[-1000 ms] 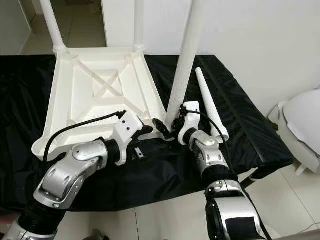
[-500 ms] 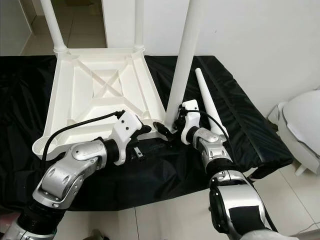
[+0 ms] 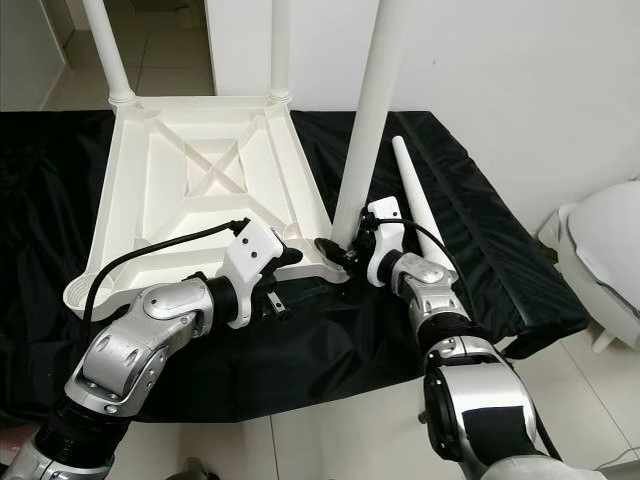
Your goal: Building children table
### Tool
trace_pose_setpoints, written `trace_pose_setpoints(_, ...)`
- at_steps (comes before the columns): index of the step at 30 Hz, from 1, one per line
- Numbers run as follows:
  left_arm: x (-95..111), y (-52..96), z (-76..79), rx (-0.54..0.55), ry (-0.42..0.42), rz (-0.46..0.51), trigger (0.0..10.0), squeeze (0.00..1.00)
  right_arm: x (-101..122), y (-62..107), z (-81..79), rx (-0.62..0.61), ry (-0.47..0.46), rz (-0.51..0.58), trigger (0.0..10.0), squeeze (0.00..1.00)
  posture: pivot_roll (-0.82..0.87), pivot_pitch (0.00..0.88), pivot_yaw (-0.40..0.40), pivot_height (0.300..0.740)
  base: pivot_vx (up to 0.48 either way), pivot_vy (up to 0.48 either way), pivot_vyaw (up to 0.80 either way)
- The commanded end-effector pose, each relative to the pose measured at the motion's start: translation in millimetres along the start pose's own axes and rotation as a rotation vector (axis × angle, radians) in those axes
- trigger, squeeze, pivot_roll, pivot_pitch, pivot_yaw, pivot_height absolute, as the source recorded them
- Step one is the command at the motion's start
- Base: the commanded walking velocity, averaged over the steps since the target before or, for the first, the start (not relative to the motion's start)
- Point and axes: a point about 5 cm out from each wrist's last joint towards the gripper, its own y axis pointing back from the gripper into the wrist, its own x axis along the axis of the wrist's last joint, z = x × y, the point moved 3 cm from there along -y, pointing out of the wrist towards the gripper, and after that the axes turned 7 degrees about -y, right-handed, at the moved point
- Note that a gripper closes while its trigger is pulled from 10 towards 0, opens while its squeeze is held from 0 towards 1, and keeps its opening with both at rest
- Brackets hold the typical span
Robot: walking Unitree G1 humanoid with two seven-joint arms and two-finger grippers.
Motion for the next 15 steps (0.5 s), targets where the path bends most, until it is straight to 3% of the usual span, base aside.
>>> trace_pose_setpoints(1, 3, -0.9, -1.5, 0.031, -0.005, 0.001, 10.0, 0.00, -8, 4.1, 2.4, -0.004, 0.012, -0.041, 0.0, 0.00, 0.02, 0.033, -0.059, 0.740, 0.000, 0.000, 0.00)
trace_pose_setpoints(7, 2, -0.1, -0.5, 0.033, -0.003, -0.001, 10.0, 0.00, -13, 7.5, 15.5, -0.154, -0.052, -0.040, 0.0, 0.00, 0.03, 0.036, -0.066, 0.740, 0.000, 0.000, 0.00)
trace_pose_setpoints(11, 1, -0.1, 0.8, 0.034, 0.002, -0.002, 10.0, 0.00, -17, 6.3, 23.8, -0.365, -0.193, 0.015, 0.0, 0.00, 0.02, 0.041, -0.065, 0.740, 0.000, 0.000, 0.00)
trace_pose_setpoints(12, 1, -0.1, 0.8, 0.034, 0.002, -0.002, 10.0, 0.00, -17, 6.3, 23.8, -0.365, -0.193, 0.015, 0.0, 0.00, 0.02, 0.041, -0.065, 0.740, 0.000, 0.000, 0.00)
trace_pose_setpoints(15, 1, -1.4, 1.7, 0.029, 0.005, 0.000, 10.0, 0.00, -18, 4.7, 23.7, -0.514, -0.239, 0.040, 0.0, 0.00, 0.01, 0.044, -0.064, 0.740, 0.000, 0.000, 0.00)
